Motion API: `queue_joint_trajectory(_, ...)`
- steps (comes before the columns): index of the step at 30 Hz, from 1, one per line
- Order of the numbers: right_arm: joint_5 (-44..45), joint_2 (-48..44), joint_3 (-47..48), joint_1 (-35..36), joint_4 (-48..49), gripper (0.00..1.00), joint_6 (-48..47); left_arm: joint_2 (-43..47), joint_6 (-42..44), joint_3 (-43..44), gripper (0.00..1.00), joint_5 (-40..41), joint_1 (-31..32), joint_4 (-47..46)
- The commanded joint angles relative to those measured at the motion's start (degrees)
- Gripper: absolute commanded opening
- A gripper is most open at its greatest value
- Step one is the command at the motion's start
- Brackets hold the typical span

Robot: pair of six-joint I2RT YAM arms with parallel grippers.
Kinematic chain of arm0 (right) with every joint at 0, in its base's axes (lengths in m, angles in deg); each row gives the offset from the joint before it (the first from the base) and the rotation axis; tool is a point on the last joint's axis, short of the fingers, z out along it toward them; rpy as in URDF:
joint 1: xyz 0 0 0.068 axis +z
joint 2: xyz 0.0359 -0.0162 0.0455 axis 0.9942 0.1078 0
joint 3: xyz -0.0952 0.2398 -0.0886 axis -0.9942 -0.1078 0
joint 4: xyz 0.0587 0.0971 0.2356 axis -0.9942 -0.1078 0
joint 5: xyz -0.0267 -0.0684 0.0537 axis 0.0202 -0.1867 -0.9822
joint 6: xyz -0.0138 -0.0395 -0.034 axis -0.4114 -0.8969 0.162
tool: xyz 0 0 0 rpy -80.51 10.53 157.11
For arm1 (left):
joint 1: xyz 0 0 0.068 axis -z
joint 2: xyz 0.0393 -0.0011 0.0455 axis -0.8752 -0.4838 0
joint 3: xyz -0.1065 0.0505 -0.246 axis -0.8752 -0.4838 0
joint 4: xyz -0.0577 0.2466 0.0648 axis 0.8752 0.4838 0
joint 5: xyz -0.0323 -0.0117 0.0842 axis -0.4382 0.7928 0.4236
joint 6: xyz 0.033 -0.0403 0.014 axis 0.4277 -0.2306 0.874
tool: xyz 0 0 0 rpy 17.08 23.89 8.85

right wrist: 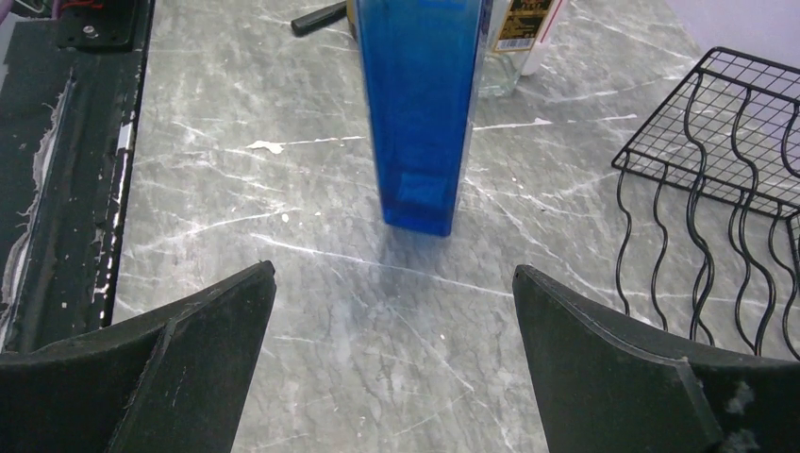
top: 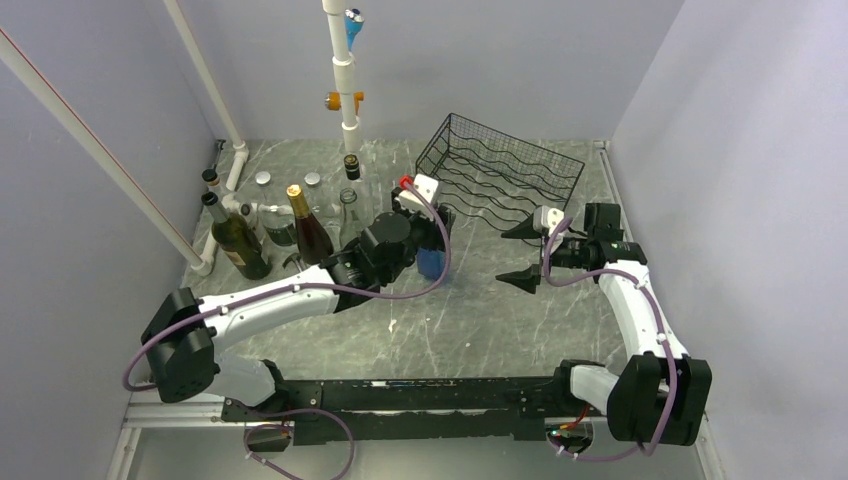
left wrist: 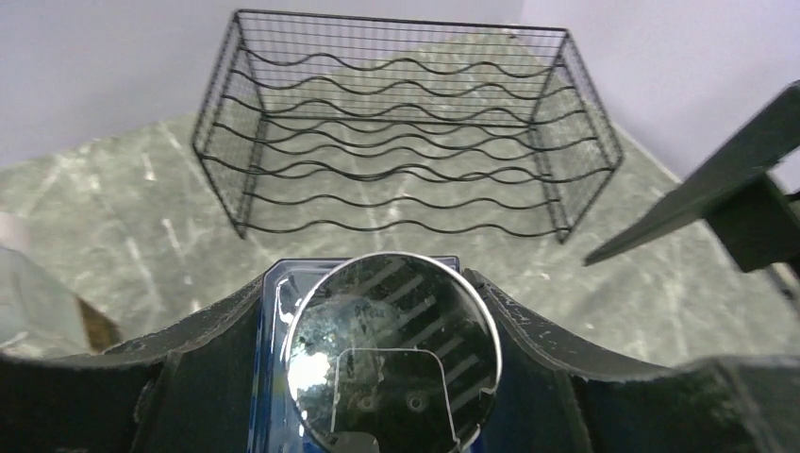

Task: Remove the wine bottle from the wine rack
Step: Place the wine bottle at the center of the board.

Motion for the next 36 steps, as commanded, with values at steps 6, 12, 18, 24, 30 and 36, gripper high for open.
queue_joint_trajectory(6,-3.32,-0.95,0.87,-0.61,-0.32,1.0,-2.22,2.4,9.11,1.05,0.0,2.85,-4.62,-10.42)
queue_joint_trajectory(12,-3.08,-0.83,0.64,-0.78,0.0,1.0,-2.05,1.82,5.42,2.17,0.0,2.06,-7.76,-5.49)
queue_joint_trajectory(18,-2.86,-0.74,0.55,-0.86,0.6,1.0,-1.4,0.76,3.35,2.65,0.2,2.35,-8.63,-2.27)
queue_joint_trajectory(24,-2.72,-0.89,0.55,-1.17,0.91,1.0,-0.87,1.2,1.34,3.73,0.53,3.07,-8.88,1.18)
queue_joint_trajectory(30,-2.55,-0.84,0.63,-1.46,0.94,1.0,-0.67,2.7,-0.32,6.02,0.63,3.89,-9.09,5.81)
queue_joint_trajectory(36,-2.37,-0.98,0.72,-1.86,0.82,1.0,-0.58,4.65,-0.55,7.17,0.79,4.49,-9.22,8.73)
